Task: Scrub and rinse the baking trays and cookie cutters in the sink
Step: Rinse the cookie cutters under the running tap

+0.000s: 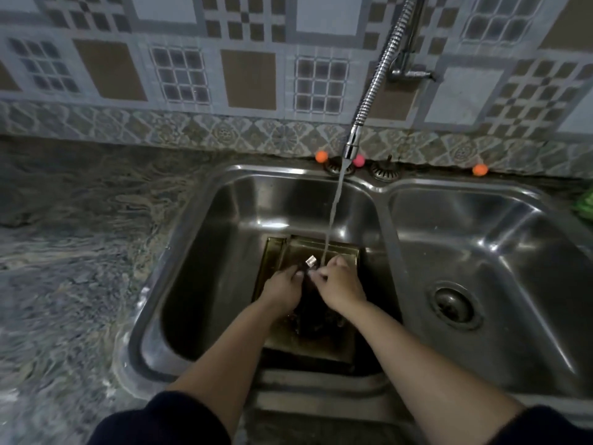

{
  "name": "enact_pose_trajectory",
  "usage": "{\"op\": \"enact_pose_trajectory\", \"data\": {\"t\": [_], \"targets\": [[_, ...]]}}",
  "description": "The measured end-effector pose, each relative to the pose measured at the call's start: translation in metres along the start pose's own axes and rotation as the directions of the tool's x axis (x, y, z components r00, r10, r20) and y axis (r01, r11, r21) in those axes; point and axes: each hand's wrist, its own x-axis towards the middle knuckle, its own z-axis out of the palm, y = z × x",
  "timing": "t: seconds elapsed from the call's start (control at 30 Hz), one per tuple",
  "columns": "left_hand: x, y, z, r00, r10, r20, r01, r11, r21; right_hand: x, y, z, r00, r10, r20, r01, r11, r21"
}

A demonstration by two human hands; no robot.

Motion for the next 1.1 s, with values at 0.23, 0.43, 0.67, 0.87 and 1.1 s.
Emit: {"op": "enact_pose_trajectory", "data": {"t": [0.23, 0.43, 0.67, 0.87, 1.1], "targets": [[-0.025, 0.040, -0.010, 0.994, -0.043, 0.096, 0.103, 0.565, -0.819, -0.017, -0.021, -0.026, 0.990, 0.102, 0.101, -0.140, 0.836, 0.531], [-0.016, 0.047, -0.014, 0.993, -0.031, 0.114, 0.108, 0.628, -0.771, -0.028, -0.006, -0.036, 0.992, 0.123, -0.015, -0.098, 0.852, 0.515], [-0.012, 0.051, -0.015, 0.995, 0.055, 0.080, 0.025, 0.655, -0.755, -0.024, -0.004, -0.035, 0.988, 0.126, -0.093, -0.055, 0.835, 0.548], [-0.011, 0.036, -0.018, 0.999, -0.035, 0.001, 0.024, 0.675, -0.737, -0.023, -0.014, -0.031, 0.972, -0.127, -0.199, 0.168, 0.965, 0.201], [-0.013, 0.028, -0.017, 0.996, 0.054, -0.064, -0.083, 0.552, -0.829, -0.024, -0.028, -0.046, 0.900, 0.265, 0.347, -0.436, 0.505, 0.745]]}}
